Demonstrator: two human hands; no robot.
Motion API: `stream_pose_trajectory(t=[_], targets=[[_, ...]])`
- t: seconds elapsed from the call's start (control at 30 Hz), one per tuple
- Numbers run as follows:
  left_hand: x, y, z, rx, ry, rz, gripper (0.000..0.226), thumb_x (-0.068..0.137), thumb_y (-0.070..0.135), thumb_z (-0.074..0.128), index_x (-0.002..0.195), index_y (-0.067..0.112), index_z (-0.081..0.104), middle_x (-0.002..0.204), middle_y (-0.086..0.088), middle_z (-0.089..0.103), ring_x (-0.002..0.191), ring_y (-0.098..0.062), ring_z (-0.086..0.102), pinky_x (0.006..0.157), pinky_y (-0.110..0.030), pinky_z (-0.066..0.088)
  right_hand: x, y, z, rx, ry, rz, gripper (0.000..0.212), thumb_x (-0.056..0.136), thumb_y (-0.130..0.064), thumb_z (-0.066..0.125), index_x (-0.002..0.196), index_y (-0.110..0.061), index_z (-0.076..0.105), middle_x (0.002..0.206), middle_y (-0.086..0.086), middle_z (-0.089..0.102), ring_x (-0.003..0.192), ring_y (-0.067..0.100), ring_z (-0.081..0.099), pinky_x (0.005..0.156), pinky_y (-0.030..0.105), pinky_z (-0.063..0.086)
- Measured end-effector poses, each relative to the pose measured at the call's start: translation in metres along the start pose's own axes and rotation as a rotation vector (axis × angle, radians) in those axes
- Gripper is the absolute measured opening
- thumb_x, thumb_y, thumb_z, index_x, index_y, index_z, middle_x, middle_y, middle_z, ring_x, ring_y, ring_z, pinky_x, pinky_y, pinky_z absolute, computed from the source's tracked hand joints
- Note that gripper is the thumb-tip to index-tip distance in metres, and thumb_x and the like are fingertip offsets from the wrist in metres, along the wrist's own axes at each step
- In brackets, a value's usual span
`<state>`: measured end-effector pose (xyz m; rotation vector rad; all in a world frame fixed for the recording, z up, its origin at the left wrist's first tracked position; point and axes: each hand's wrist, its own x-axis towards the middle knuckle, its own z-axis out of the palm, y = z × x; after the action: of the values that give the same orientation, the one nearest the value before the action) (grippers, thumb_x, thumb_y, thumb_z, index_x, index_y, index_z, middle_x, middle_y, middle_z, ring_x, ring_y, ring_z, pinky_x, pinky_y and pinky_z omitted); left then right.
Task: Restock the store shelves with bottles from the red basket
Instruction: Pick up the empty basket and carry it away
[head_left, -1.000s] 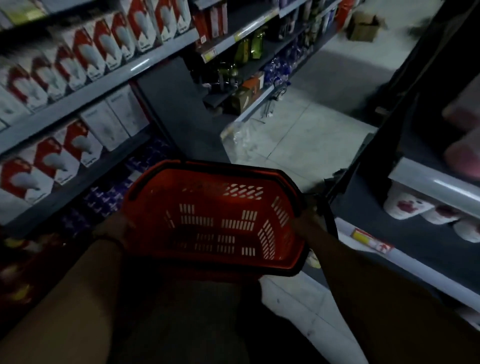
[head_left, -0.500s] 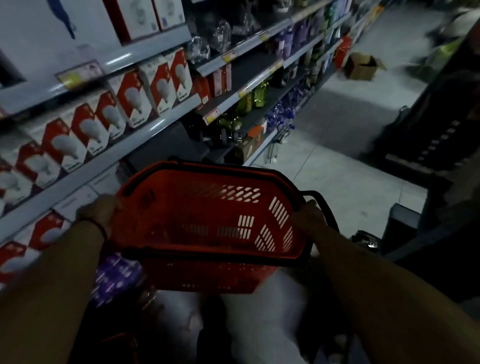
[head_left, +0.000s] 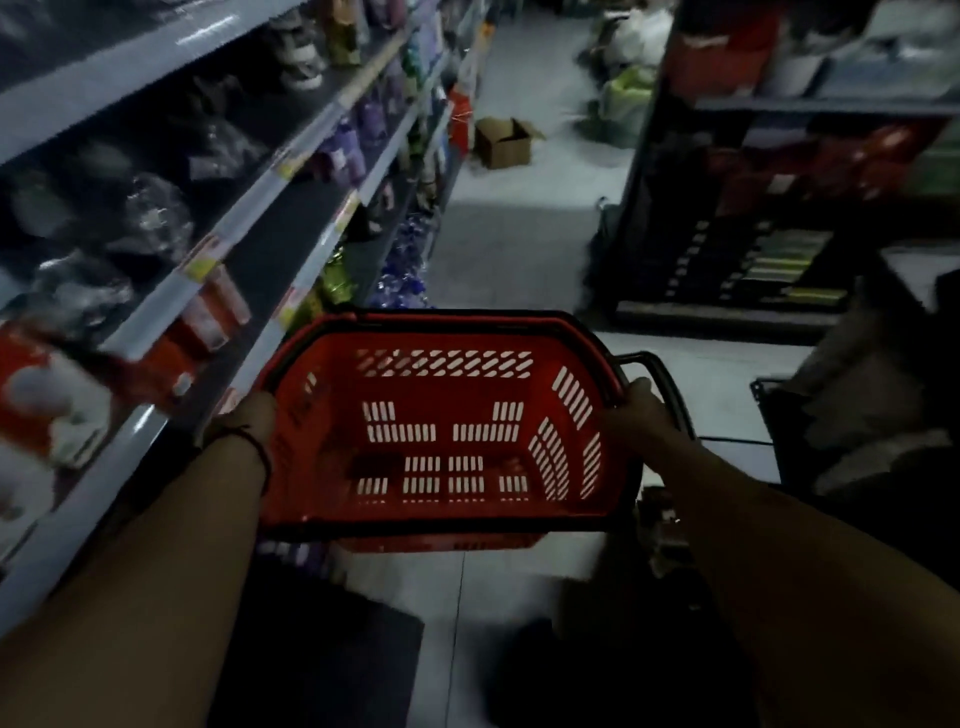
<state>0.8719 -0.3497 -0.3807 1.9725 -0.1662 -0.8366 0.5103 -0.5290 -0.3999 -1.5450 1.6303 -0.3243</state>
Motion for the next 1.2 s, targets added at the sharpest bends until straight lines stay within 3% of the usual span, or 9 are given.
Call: stream_pose_trajectory(t=[0.1, 0.2, 0.4, 0.5, 0.57, 0.7, 0.77, 0.97, 1.2], targets=[[0.053, 0.060, 0.058, 0.035, -0.027, 0.055, 0.064, 0.075, 0.031, 0.055, 0.127, -0.007, 0.057, 0.132, -0.032, 0.053, 0.118, -0.046, 0.053, 0.099, -0.042, 0.044, 0.095, -0.020, -0.016, 0.005, 0.044, 0.018, 0.065, 0.084, -0.027, 0.071, 0.131, -0.002, 0.034, 0.111, 0.019, 0.060, 0.098, 0.034, 0.062, 0.081, 0.045, 0.056], [0.133, 0.101, 0.115, -0.090, 0.047, -0.053, 0.020, 0.073, 0.023, 0.054, 0.072, 0.007, 0.066, 0.089, -0.026, 0.063, 0.075, -0.032, 0.059, 0.083, -0.048, 0.052, 0.196, -0.050, -0.022, -0.018, 0.083, 0.020, 0.064, 0.083, -0.027, 0.069, 0.131, -0.002, 0.035, 0.108, 0.018, 0.060, 0.096, 0.034, 0.063, 0.081, 0.045, 0.056], [0.236, 0.218, 0.216, -0.182, 0.022, -0.112, 0.014, 0.084, 0.010, 0.046, 0.077, 0.008, 0.058, 0.059, -0.014, 0.060, 0.059, -0.028, 0.049, 0.060, -0.030, 0.043, 0.365, -0.128, -0.042, 0.086, 0.067, 0.067, 0.058, 0.073, -0.023, 0.074, 0.117, -0.002, 0.043, 0.084, 0.005, 0.052, 0.090, 0.031, 0.061, 0.072, 0.038, 0.050], [0.316, 0.256, 0.238, -0.187, 0.037, -0.128, 0.042, 0.063, 0.018, 0.058, 0.103, 0.008, 0.067, 0.073, -0.013, 0.063, 0.063, -0.029, 0.058, 0.056, -0.033, 0.048, 0.440, -0.168, -0.042, 0.113, 0.077, 0.057, 0.056, 0.078, -0.020, 0.074, 0.120, -0.003, 0.042, 0.089, 0.006, 0.054, 0.087, 0.028, 0.061, 0.073, 0.040, 0.053], [0.385, 0.274, 0.251, -0.170, 0.032, -0.138, 0.052, 0.049, 0.021, 0.060, 0.099, 0.009, 0.068, 0.085, -0.016, 0.064, 0.063, -0.030, 0.060, 0.054, -0.033, 0.051, 0.486, -0.197, -0.039, 0.116, 0.088, 0.079, 0.054, 0.079, -0.019, 0.073, 0.121, -0.003, 0.042, 0.095, 0.008, 0.053, 0.085, 0.025, 0.057, 0.074, 0.038, 0.049], [0.482, 0.344, 0.306, -0.190, -0.016, -0.117, 0.025, 0.058, 0.016, 0.054, 0.080, 0.010, 0.064, 0.082, -0.018, 0.060, 0.058, -0.029, 0.054, 0.055, -0.030, 0.049, 0.598, -0.254, -0.034, 0.043, 0.084, 0.082, 0.070, 0.056, -0.034, 0.073, 0.112, 0.000, 0.049, 0.096, 0.015, 0.061, 0.088, 0.036, 0.064, 0.076, 0.048, 0.058], [0.512, 0.398, 0.345, -0.221, -0.090, -0.120, 0.012, 0.076, 0.010, 0.046, 0.073, 0.011, 0.057, 0.070, -0.015, 0.058, 0.054, -0.027, 0.049, 0.055, -0.027, 0.043, 0.652, -0.288, -0.036, 0.008, 0.113, 0.120, 0.066, 0.064, -0.026, 0.074, 0.116, 0.003, 0.046, 0.097, 0.016, 0.057, 0.093, 0.038, 0.062, 0.082, 0.049, 0.055], [0.630, 0.538, 0.446, -0.186, -0.163, -0.127, 0.024, 0.089, 0.003, 0.036, 0.070, 0.008, 0.049, 0.054, -0.014, 0.057, 0.058, -0.027, 0.042, 0.056, -0.027, 0.033, 0.795, -0.371, -0.060, 0.039, 0.201, 0.228, 0.058, 0.070, -0.022, 0.072, 0.116, 0.001, 0.046, 0.102, 0.019, 0.060, 0.091, 0.034, 0.061, 0.078, 0.040, 0.051], [0.829, 0.669, 0.586, -0.113, -0.296, -0.139, 0.016, 0.063, 0.013, 0.049, 0.075, 0.007, 0.057, 0.090, -0.018, 0.057, 0.068, -0.030, 0.052, 0.074, -0.039, 0.047, 0.985, -0.445, -0.092, 0.076, 0.249, 0.327, 0.053, 0.082, -0.012, 0.069, 0.125, 0.001, 0.041, 0.103, 0.017, 0.052, 0.095, 0.033, 0.056, 0.081, 0.034, 0.044]])
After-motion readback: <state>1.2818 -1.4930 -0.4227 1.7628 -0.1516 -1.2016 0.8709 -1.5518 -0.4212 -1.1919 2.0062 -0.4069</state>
